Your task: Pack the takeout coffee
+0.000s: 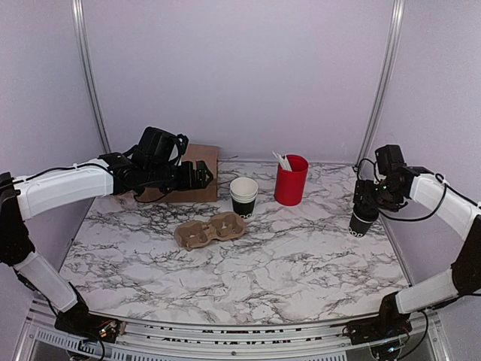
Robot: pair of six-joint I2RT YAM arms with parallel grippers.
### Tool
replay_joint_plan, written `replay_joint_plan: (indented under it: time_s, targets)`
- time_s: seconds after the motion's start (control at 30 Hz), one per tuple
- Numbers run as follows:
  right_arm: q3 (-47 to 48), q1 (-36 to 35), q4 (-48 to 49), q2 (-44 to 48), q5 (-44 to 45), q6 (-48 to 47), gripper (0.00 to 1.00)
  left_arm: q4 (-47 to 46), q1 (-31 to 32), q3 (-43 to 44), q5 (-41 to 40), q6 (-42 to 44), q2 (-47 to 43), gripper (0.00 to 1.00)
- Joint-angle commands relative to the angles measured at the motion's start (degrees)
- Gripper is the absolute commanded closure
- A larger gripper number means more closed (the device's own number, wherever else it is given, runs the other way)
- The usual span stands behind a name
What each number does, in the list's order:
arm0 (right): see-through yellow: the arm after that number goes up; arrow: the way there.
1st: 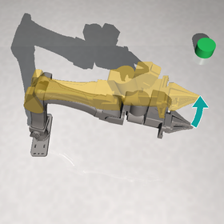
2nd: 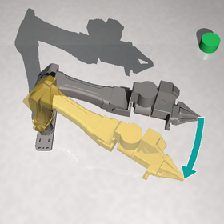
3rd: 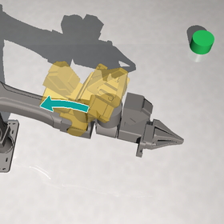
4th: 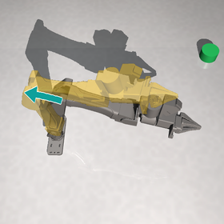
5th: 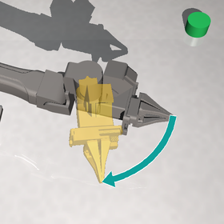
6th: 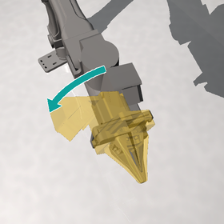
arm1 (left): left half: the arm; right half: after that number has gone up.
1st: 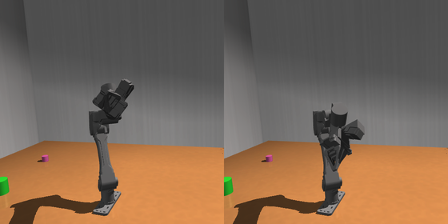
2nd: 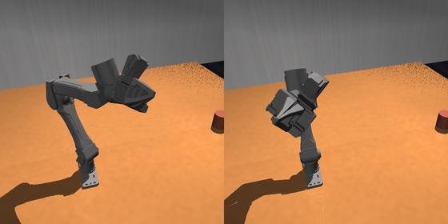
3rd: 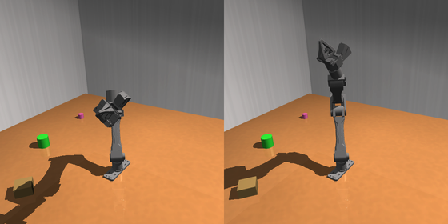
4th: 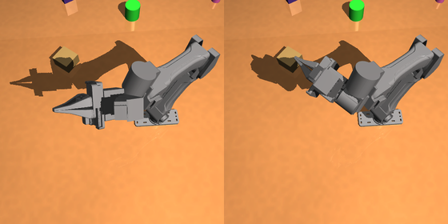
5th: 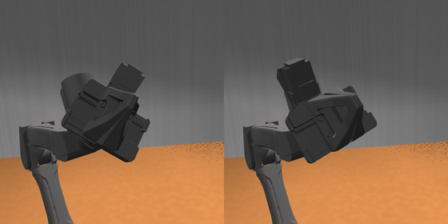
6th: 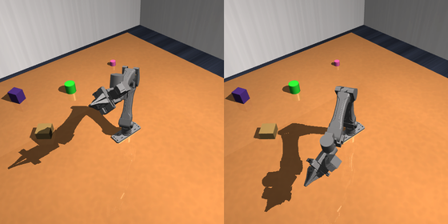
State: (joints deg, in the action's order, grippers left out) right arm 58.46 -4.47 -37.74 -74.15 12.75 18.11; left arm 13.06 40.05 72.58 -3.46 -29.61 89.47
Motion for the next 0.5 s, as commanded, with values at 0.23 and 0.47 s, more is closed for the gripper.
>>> replay_joint_plan:
  time_s: [0.23,0.47]
  targets:
    - [4.0,-3.73,-1.4,2.39,1.08,-0.14,0.0,-1.44,-0.25,-0.31,-0.88,0.07,0.72,0.01]
    - [4.83,-9.0,0.77,2.45,-0.53,1.61,0.01,-0.65,-0.33,-0.33,-2.09,-0.04,2.09,0.01]
